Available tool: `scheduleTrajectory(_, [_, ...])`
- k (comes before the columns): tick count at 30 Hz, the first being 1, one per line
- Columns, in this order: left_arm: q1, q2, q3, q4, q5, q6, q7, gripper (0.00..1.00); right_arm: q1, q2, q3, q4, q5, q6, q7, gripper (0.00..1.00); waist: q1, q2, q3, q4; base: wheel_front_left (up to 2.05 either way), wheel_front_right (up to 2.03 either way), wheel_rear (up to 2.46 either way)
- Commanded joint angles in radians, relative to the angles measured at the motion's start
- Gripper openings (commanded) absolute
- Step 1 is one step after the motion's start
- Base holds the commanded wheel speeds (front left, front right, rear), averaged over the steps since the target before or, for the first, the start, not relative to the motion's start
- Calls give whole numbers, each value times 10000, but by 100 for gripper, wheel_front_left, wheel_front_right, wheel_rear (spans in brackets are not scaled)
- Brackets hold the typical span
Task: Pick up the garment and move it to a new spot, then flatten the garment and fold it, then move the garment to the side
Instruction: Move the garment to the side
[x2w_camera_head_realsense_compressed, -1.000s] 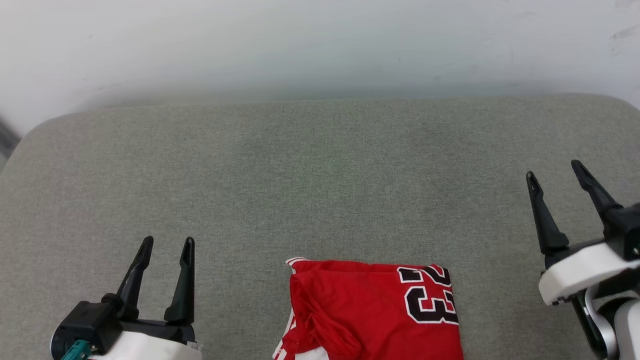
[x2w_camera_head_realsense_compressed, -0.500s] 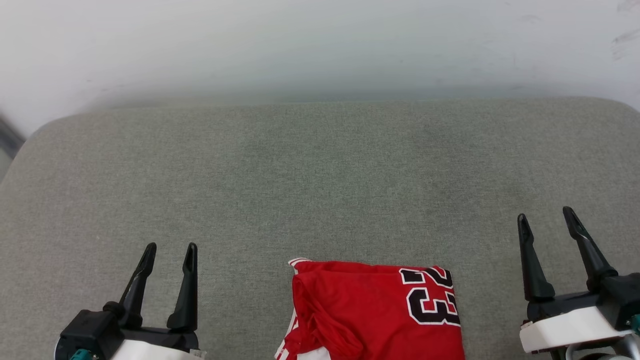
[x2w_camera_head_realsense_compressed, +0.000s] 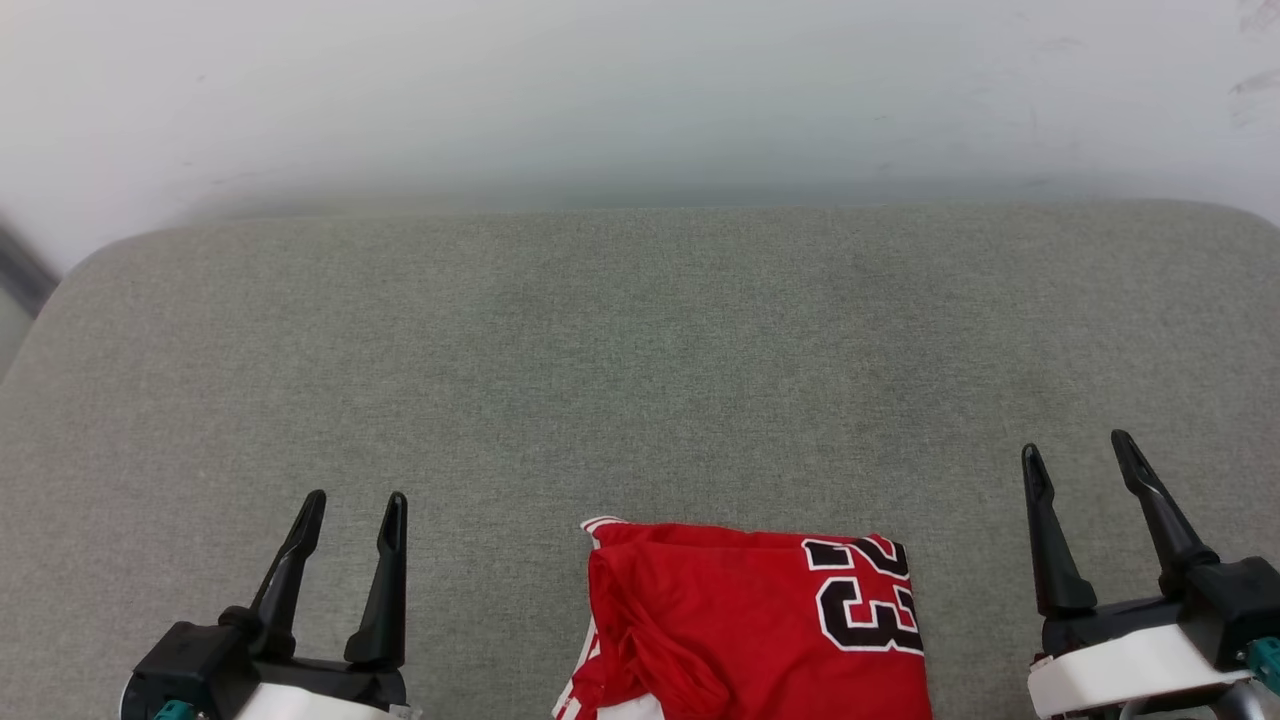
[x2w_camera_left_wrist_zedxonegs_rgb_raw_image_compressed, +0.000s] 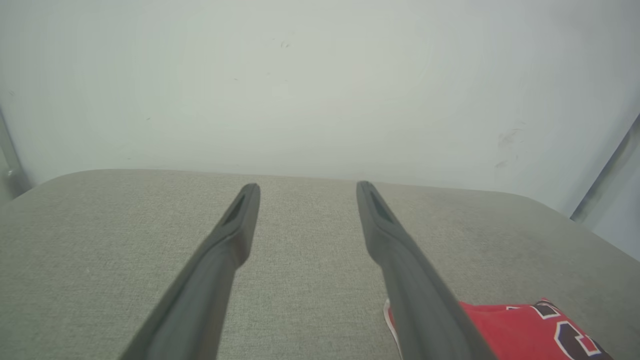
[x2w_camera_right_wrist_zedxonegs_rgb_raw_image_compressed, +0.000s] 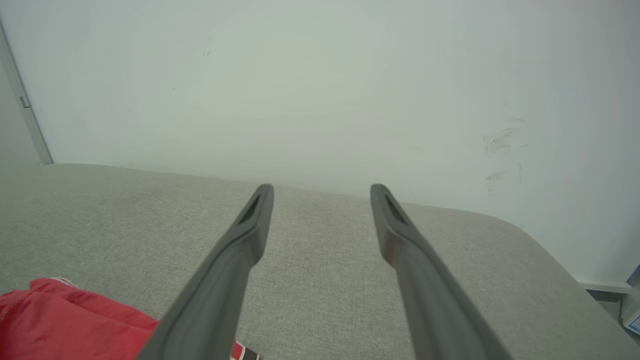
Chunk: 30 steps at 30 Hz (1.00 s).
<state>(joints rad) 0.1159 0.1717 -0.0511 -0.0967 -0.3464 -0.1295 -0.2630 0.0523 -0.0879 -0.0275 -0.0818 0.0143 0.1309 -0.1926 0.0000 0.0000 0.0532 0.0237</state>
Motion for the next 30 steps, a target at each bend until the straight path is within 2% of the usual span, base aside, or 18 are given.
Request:
scheduleTrajectory(1, [44,36,-21,3,53,-12,-21,100,81,28,12,-25,40,-4,52,100,0,0,4,12,0,0,0])
scheduleTrajectory(5, [37,87,-97,66,128,-12,-21,100,208,-172,162,-147,106,-4,402,100,0,0,38,59,0,0,0])
scheduleTrajectory(8, [9,112,-128,67,153,-12,-21,100,387,-431,381,-365,554,-4,1270,100,0,0,113,99,0,0,0])
scheduleTrajectory(14, [-168,142,-157,106,133,-12,-21,100,690,-1387,1228,-798,1791,-4,4211,100,0,0,371,205,0,0,0])
scheduleTrajectory(18, [-299,149,-221,149,146,-12,-21,100,767,-1595,1479,-981,2686,-2,6418,100,0,0,560,287,0,0,0])
scheduleTrajectory(23, [-518,163,-385,184,175,-12,-21,100,648,-1341,1341,-906,2882,-4,8544,100,0,0,868,514,0,0,0])
scheduleTrajectory(30, [-797,170,-548,264,136,-12,-21,100,190,-575,984,-338,3332,-4,9452,100,0,0,1255,885,0,0,0])
